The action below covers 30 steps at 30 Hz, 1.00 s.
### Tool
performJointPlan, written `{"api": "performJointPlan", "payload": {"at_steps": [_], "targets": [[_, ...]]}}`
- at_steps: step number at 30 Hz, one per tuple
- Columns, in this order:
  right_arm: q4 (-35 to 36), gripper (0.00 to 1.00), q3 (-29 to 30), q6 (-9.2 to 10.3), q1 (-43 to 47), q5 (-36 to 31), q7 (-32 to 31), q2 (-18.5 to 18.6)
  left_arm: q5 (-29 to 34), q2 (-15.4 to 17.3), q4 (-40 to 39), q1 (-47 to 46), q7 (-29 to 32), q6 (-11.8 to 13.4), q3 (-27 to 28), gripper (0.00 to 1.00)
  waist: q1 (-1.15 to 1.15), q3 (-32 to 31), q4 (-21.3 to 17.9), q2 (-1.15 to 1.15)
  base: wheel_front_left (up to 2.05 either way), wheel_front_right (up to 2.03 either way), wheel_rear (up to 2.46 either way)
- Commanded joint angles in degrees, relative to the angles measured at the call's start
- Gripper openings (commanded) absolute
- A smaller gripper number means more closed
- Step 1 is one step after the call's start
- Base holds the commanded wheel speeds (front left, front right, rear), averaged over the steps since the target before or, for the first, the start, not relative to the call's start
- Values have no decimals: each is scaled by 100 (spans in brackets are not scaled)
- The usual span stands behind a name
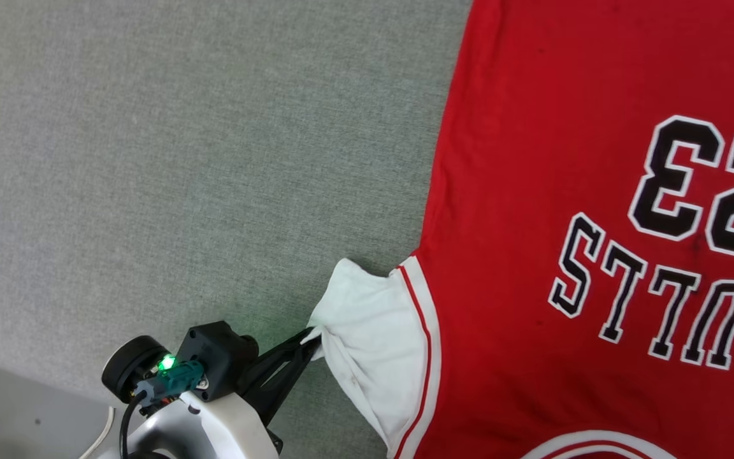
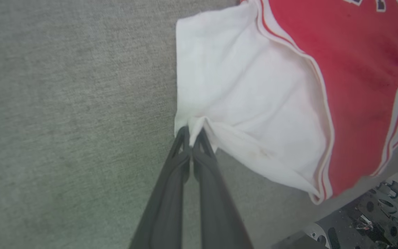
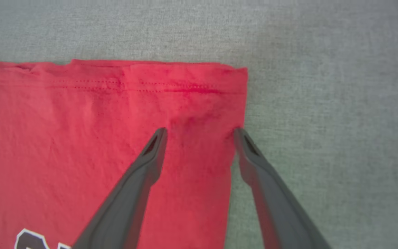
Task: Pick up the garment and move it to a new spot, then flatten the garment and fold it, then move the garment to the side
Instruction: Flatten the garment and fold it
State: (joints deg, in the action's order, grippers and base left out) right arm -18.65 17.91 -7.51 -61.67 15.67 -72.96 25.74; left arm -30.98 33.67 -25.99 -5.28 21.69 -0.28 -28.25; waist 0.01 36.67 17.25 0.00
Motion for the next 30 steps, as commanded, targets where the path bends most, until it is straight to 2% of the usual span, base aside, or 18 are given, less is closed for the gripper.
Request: {"api": "performJointPlan", "payload": {"at_steps": [1,10,11,12,13,21,30], "targets": [[-35,100,52,4,-125,-59,-28,4,20,-25,34,-96,-52,-11,-12,0,-1,168,159,0,0,0,0],[-163,100,-251,4,-92,-283,-233,-45,22,-131,260,-213,-209,-89,-70,0,-1,342,315,0,0,0,0],[-202,90,-290,4,-32,-297,-310,-36,25,-138,284,-221,-225,-87,-81,0,-1,344,323,0,0,0,0],[-204,20,-358,4,23,-328,-361,-3,29,-148,302,-227,-235,-95,-92,0,-1,345,333,0,0,0,0],[-191,0,-422,4,83,-348,-395,65,34,-159,317,-234,-242,-101,-106,0,-1,346,342,0,0,0,0],[-198,0,-367,4,301,-321,-411,180,45,-192,440,-260,-302,-86,-142,0,-1,200,338,0,0,0,0],[-405,0,-196,4,1086,-169,47,-15,10,-110,430,-110,-272,23,-86,0,-1,-462,17,0,0,0,0]]}}
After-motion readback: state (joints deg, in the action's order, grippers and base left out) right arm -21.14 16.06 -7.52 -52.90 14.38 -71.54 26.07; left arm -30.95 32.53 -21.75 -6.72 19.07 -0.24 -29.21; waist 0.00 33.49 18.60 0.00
